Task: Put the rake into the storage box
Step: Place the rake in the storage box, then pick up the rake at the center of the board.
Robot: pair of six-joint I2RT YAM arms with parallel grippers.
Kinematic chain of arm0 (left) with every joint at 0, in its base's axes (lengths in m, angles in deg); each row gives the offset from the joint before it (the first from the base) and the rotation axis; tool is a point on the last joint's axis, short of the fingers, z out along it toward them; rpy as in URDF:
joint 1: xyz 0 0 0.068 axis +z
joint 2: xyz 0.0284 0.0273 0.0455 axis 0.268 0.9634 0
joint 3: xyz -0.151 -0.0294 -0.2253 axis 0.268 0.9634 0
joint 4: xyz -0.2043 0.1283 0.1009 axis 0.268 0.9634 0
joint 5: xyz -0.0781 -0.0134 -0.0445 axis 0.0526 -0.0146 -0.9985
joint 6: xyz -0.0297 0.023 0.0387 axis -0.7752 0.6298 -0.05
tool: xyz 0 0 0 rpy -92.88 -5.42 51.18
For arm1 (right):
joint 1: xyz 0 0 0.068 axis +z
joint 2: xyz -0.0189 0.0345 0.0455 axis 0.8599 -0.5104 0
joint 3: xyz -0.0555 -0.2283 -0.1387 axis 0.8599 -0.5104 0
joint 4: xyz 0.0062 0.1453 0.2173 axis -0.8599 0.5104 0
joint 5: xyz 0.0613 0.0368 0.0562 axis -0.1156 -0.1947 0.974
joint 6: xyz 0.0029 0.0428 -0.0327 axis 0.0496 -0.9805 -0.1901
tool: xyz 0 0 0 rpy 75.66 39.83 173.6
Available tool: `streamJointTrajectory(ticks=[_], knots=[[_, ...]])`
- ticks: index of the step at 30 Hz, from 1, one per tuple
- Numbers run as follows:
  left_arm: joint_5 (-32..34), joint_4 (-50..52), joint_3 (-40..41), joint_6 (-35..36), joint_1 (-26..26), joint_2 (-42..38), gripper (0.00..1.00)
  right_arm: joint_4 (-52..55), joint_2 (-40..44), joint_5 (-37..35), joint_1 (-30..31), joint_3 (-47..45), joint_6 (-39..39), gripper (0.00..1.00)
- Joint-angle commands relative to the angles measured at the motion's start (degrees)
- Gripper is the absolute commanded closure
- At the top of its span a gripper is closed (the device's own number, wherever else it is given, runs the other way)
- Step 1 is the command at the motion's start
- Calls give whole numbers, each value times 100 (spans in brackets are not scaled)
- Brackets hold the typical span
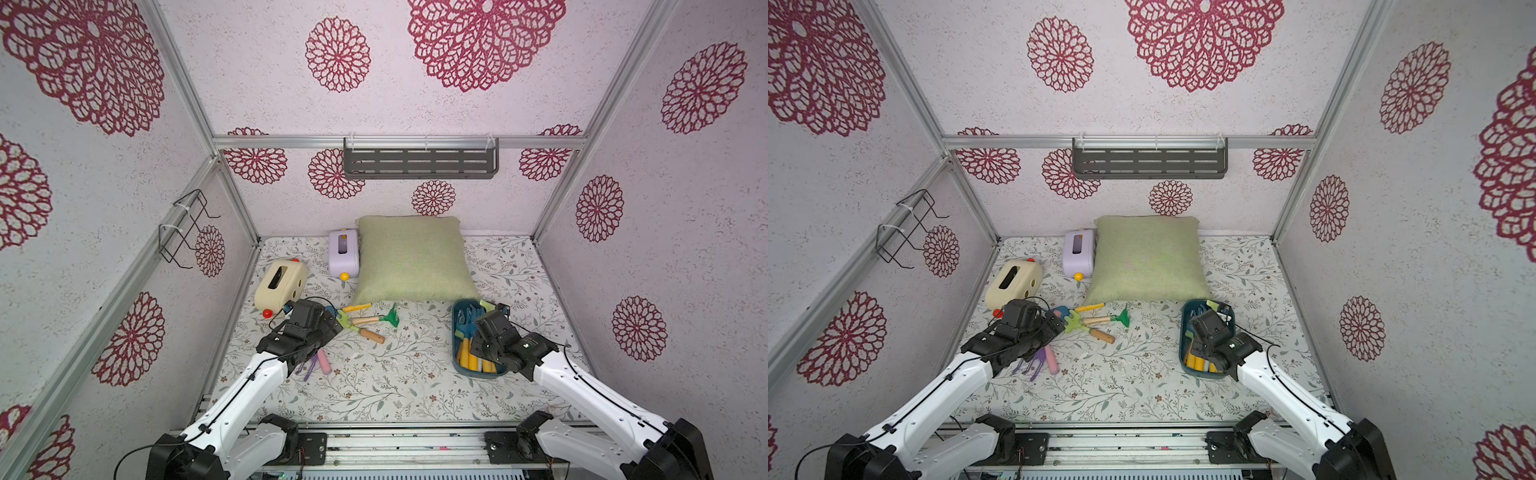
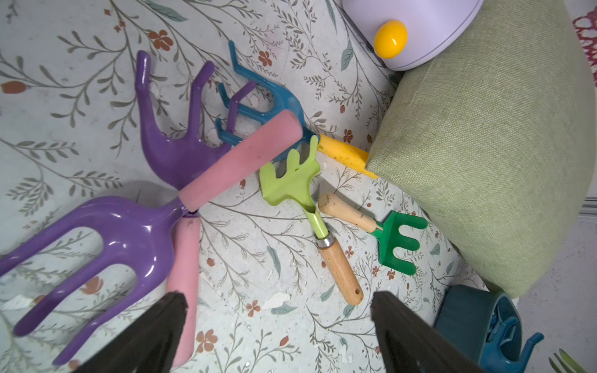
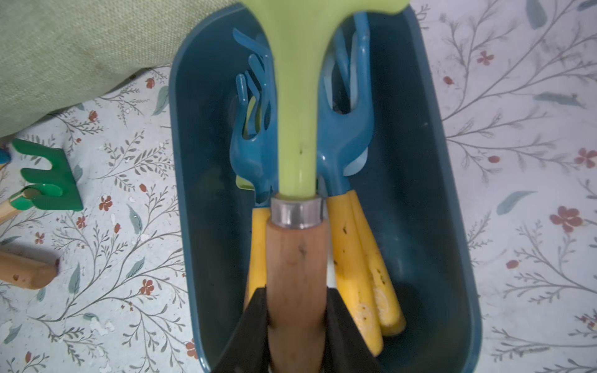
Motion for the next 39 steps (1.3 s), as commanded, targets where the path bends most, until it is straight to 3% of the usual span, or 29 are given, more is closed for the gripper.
streamJointTrajectory(ticks=[1, 5, 11, 14, 20, 26, 28, 32, 39], knots=[[18, -169, -24, -154, -51, 86, 3, 144, 129, -209, -95, -34, -100, 97], [140, -140, -93, -622, -33, 308, 3, -94, 116, -185, -176, -201, 34, 85], [101, -43, -496, -1238, 11, 630, 3, -463, -114, -76, -456, -344, 316, 80], [307, 51, -666, -1454, 10, 613, 3, -443, -103, -93, -511, -262, 442, 59], [393, 210, -911, -2018, 234, 853, 2, -338, 232, -29, -515, -12, 875, 35], [514, 531, -1058, -2032, 265, 1033, 0, -1019, 680, 1495, -478, 145, 1866, 16], [615, 495, -842, -2082, 251, 825, 1, -1373, 710, 2067, -407, 159, 2080, 5], [694, 530, -326, -2074, 218, 395, 1, -1859, 206, 2791, -80, 381, 2381, 2], [750, 874, 255, -1893, -114, -96, 4, -2325, -1473, 2840, 1036, 1156, 3027, 6]])
